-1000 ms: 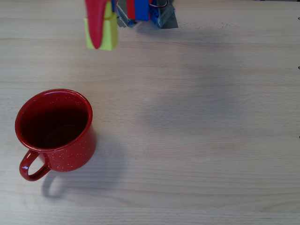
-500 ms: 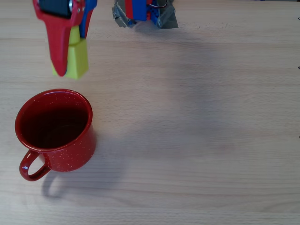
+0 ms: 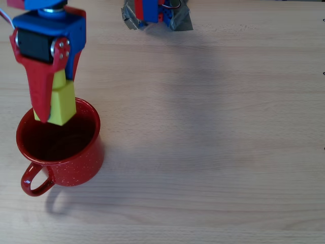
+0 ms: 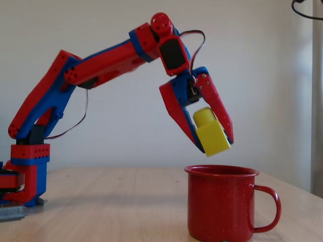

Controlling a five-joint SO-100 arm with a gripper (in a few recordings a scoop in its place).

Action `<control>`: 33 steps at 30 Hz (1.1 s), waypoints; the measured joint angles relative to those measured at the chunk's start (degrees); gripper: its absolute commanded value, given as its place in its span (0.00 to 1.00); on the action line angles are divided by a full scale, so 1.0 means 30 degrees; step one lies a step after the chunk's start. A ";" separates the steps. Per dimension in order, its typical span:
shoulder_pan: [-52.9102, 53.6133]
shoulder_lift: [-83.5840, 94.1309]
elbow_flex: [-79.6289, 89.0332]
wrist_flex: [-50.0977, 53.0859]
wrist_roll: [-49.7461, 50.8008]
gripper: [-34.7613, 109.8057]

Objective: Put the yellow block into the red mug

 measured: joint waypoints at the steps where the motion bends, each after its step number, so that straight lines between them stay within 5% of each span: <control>1: 0.0000 -0.0234 -0.0234 0.0000 -0.0234 0.24; 20: 0.0498 -0.1611 -0.0557 -0.0410 -0.0674 0.25; 33: 0.0322 -0.1611 -0.0557 -0.0264 -0.0674 0.44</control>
